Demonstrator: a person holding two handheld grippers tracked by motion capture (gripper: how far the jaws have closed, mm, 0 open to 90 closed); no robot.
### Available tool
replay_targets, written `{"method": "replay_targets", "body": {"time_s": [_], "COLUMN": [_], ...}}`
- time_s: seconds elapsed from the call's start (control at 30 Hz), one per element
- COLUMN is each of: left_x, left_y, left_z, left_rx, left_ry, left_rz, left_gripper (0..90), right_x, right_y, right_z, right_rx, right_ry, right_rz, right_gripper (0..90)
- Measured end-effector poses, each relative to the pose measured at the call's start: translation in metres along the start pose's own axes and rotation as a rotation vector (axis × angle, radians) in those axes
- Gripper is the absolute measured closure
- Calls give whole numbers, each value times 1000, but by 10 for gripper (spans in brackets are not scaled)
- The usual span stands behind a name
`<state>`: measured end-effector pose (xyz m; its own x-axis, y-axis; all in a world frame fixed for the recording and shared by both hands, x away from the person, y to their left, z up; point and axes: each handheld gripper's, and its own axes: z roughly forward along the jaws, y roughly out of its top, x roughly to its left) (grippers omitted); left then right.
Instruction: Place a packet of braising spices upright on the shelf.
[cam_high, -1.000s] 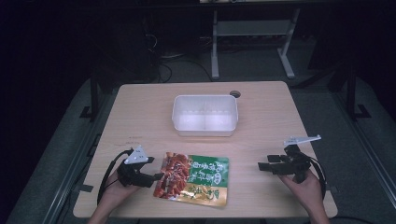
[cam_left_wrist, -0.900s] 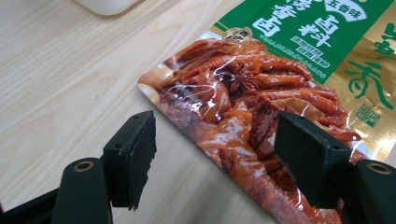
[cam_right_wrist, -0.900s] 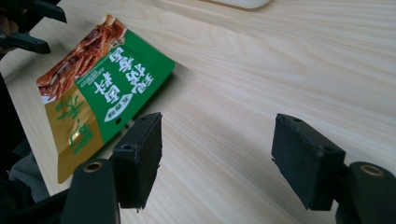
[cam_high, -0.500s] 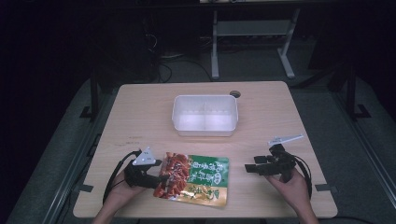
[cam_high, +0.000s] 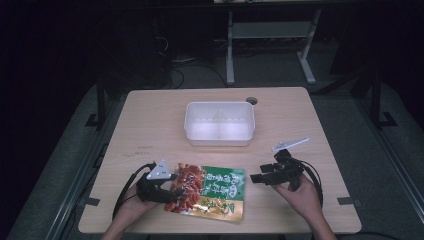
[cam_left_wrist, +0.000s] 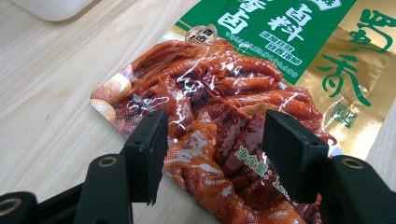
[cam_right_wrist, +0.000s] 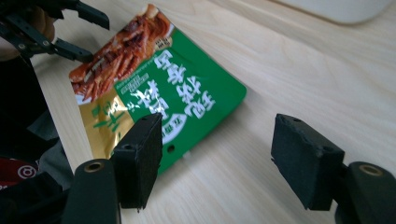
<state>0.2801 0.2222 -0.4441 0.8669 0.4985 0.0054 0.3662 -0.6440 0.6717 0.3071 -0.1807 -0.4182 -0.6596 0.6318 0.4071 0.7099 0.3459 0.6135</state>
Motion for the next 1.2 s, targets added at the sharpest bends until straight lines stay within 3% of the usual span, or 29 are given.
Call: {"method": "replay_targets", "body": {"time_s": [0.27, 0.53, 0.63, 0.7, 0.87, 1.2], "left_x": [0, 0, 1, 2, 3, 2], "left_y": [0, -3, -3, -4, -5, -5], "left_z": [2, 7, 8, 8, 9, 9], "left_rx": [13, 50, 47, 49, 51, 53], "left_ry": [1, -19, -27, -32, -41, -40], "left_rz": [6, 15, 6, 1, -6, 1], "left_gripper": [459, 480, 479, 478, 474, 471], "right_x": [7, 15, 12, 11, 7, 7], "right_y": [6, 0, -9, -12, -15, -17], "right_z": [21, 32, 39, 44, 47, 54], "right_rx": [30, 33, 50, 84, 96, 117], "right_ry": [19, -1, 40, 33, 62, 110], "right_rz": [2, -1, 41, 48, 77, 84], "right_gripper": [340, 395, 403, 408, 443, 538]}}
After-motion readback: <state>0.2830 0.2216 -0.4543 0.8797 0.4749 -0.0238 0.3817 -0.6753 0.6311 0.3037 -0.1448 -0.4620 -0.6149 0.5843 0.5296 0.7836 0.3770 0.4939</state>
